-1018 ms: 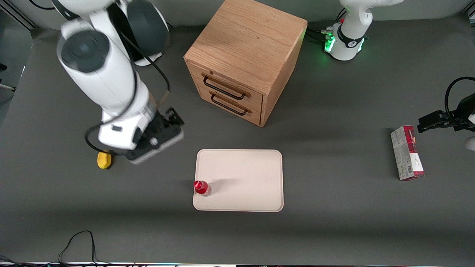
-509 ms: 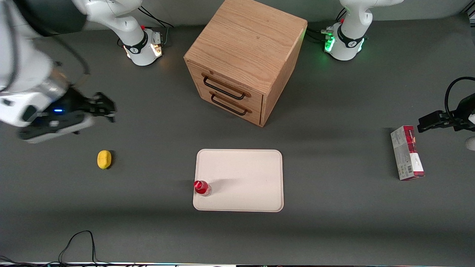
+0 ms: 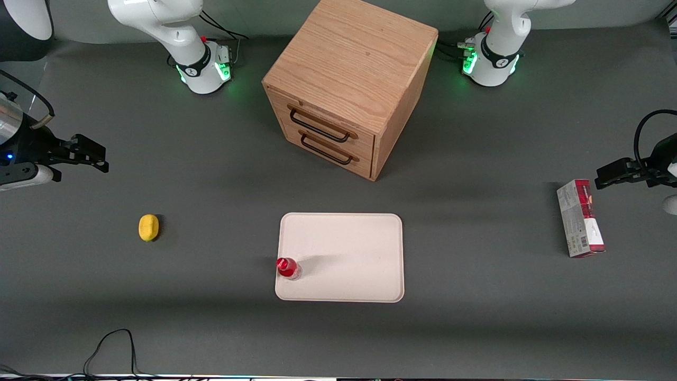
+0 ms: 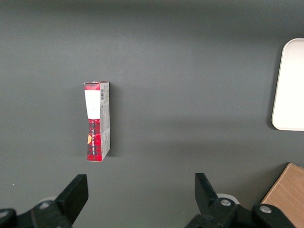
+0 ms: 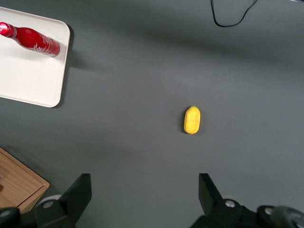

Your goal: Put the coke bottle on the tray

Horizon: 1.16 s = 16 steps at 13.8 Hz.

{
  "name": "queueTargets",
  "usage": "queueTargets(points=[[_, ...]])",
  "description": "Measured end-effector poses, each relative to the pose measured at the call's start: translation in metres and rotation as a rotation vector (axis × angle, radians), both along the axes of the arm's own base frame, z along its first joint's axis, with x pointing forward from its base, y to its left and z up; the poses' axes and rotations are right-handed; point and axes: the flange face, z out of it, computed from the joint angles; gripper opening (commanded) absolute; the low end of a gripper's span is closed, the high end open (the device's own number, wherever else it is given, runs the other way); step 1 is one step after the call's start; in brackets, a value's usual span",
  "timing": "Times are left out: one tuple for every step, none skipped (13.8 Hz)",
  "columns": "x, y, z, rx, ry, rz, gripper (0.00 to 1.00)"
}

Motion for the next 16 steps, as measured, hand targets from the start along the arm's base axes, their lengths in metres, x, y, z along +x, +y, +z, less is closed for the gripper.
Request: queueTargets(points=[[-0.001, -0.004, 0.0, 0.0, 0.0, -0.007, 1.0], [-0.001, -0.009, 0.001, 0.0, -0.001, -0.017, 1.0], [-0.001, -0.015, 0.0, -0.001, -0.001, -0.027, 1.0], [-0.001, -0.019, 0.0, -0.001, -0.001, -0.034, 1.0], [-0.001, -0.021, -0.001, -0.001, 0.0, -0.038, 1.0], [-0.001, -0.021, -0.002, -0.002, 0.003, -0.038, 1.0], [-0.002, -0.021, -0.004, -0.002, 0.011, -0.041, 1.0], [-0.003, -0.021, -0.006, -0.002, 0.02, -0.044, 1.0], [-0.003, -0.021, -0.008, -0.002, 0.024, -0.045, 1.0], [-0.003, -0.021, -0.008, -0.002, 0.025, -0.045, 1.0], [-0.002, -0.021, -0.007, -0.002, 0.021, -0.045, 1.0], [-0.002, -0.021, -0.007, -0.002, 0.013, -0.045, 1.0], [0.0, -0.021, -0.006, -0.001, 0.002, -0.045, 1.0], [0.0, -0.021, -0.006, -0.001, -0.001, -0.045, 1.0], [0.0, -0.021, -0.006, -0.001, -0.001, -0.045, 1.0], [0.0, -0.021, -0.006, -0.001, -0.001, -0.045, 1.0]])
